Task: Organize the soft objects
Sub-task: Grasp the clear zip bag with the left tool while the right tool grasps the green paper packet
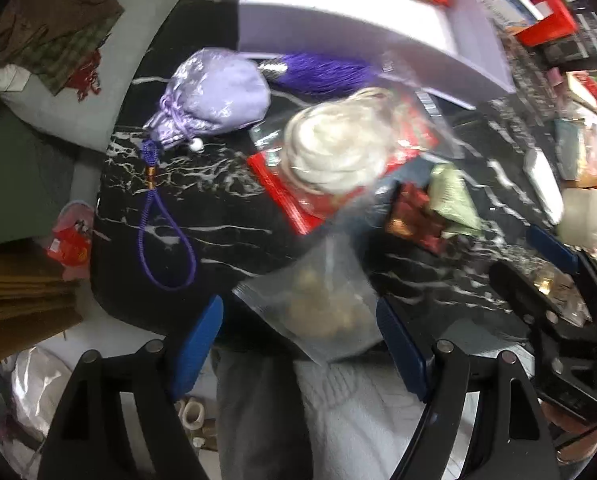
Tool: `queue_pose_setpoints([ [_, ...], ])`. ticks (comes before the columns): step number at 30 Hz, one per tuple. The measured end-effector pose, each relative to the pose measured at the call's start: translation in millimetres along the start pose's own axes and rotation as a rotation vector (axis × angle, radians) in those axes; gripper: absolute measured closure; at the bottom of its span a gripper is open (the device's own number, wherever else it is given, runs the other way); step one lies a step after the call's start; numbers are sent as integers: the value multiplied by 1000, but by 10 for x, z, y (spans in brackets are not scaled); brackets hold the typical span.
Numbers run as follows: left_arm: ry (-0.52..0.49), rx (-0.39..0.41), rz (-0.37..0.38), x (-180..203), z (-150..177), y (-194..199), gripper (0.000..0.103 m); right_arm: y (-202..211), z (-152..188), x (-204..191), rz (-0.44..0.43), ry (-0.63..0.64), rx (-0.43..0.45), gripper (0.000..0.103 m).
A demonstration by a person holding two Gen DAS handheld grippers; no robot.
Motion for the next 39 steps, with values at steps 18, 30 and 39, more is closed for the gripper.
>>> queue_pose_setpoints([
  [18,-58,-87,-33,48,-52,-381,23,-318,12,112,22,10,-26,23],
  [30,-186,65,-80,222,-266,-197,75,-307,46,179,7,-3,-9,23],
  [39,-196,141,-37,229,-225,-37,77,-503,-115,213,30,44,-26,31],
])
Point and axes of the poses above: each gripper's, at about its wrist camera, not at the fingertips, and y roughly against the way its jaws point, x to its right, z to its underside, the point moved 9 cm from there along -y, roughly the way its jaws point, and after that the axes turned 2 degrees about z, right-handed, at the moved point
